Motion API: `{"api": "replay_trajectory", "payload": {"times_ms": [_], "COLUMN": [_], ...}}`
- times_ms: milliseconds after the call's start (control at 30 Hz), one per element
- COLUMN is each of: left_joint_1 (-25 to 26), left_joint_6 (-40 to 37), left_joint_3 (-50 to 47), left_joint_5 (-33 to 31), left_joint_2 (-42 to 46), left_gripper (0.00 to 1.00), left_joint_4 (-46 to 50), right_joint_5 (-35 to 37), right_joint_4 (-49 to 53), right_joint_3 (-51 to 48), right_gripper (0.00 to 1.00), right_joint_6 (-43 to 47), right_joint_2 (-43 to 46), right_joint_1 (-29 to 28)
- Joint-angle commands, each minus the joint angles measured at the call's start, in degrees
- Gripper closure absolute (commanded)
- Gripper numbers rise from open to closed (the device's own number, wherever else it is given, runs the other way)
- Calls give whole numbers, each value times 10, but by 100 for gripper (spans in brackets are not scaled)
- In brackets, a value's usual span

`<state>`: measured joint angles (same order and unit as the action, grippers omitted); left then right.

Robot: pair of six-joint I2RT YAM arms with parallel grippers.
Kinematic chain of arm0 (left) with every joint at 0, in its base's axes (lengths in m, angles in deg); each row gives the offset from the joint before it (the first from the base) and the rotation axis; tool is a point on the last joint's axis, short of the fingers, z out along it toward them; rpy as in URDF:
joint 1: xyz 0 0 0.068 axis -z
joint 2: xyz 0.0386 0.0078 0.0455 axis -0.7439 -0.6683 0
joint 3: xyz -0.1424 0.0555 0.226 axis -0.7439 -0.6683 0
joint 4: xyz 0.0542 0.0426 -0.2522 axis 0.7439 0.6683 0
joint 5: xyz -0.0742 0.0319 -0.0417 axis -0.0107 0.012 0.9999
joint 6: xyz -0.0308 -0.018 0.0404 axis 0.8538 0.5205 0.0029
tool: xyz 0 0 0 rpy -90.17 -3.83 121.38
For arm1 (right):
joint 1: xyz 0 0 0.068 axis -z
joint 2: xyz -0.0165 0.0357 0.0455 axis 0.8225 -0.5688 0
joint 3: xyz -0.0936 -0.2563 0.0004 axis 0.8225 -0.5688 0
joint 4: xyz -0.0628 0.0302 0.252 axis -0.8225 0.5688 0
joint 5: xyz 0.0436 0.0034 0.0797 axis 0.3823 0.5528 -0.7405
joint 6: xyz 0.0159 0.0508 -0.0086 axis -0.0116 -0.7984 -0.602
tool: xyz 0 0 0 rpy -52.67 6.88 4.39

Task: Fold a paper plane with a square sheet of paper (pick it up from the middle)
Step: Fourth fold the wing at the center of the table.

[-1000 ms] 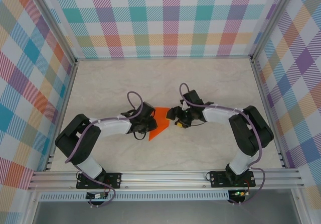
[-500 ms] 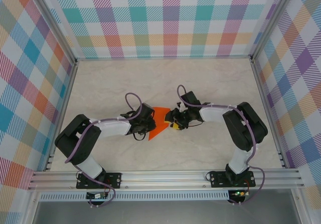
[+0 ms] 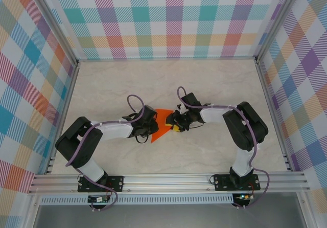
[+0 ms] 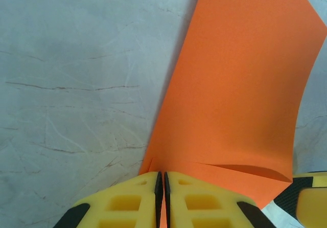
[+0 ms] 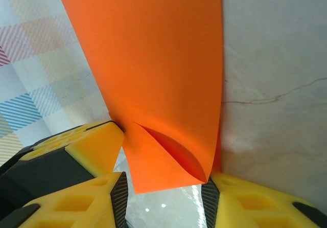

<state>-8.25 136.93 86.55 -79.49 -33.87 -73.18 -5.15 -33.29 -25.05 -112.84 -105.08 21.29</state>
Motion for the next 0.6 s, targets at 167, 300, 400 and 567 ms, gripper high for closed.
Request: {"api": "replay_trajectory", "payload": {"times_ms": [167,300,400,567], "left_joint_1": [-10,-10,-13,-18], "left_joint_6": [6,2,-3,-13], "left_joint_3": [-16,-16,-13,-10], "left_joint_5": [-16,-15,-11,-15], "left_joint_2": [12,21,32,63], "left_gripper": [87,85,80,72], "left_joint_4": [28,31,40,54], "right_joint_5": [-38,-47,-44,-38], "right_joint_4": [-40,-57,-70,-88], "right_joint_3": [12,11,15,20], "right_gripper": [62,68,70,80], "right_joint_6": [-18,-24,-26,-32], "right_joint_2": [-21,-33,-44,-51], "right_joint_1": [-6,-8,-9,-9]}}
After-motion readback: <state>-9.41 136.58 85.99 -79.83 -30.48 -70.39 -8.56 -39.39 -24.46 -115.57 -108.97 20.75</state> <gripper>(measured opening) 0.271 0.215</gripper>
